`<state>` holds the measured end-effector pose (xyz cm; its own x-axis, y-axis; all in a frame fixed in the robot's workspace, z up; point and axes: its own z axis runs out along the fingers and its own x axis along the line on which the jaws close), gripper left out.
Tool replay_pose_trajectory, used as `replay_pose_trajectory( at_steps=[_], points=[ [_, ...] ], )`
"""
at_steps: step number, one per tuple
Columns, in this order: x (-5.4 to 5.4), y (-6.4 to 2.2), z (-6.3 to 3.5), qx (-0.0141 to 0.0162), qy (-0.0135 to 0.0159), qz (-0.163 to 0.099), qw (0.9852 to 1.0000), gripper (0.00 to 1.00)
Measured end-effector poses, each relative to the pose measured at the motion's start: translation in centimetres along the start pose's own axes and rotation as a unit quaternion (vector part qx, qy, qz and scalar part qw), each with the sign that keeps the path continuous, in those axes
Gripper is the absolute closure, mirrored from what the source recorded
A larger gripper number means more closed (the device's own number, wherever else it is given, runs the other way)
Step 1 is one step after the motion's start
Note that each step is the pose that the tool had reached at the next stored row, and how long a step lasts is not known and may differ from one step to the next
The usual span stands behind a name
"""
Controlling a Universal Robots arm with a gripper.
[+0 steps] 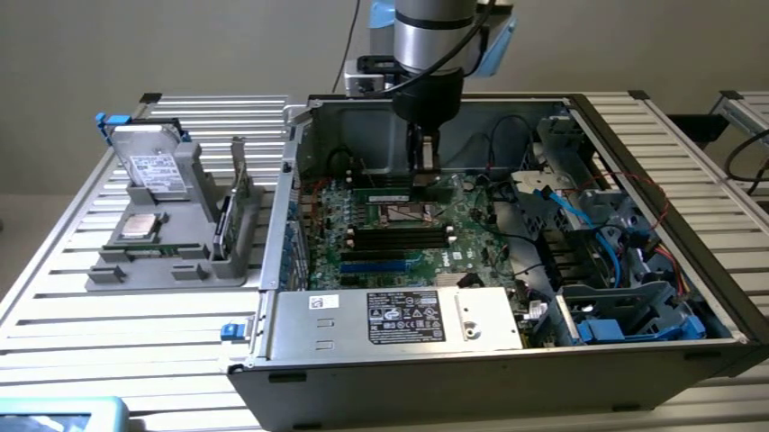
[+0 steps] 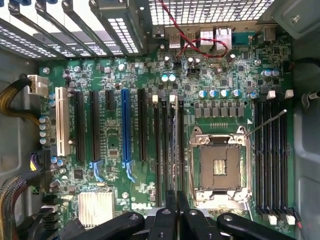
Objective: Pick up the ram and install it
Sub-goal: 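Insert the ram into the slot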
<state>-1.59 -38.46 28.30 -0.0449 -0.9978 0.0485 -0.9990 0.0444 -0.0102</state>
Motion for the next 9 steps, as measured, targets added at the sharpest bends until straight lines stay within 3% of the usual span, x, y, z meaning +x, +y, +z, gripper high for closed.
replay_pose_trajectory(
  at_steps=[9],
  points=[
    [-0.1, 0.02, 1.2, 0.0004, 0.002, -0.006, 1.0, 0.87]
  ],
)
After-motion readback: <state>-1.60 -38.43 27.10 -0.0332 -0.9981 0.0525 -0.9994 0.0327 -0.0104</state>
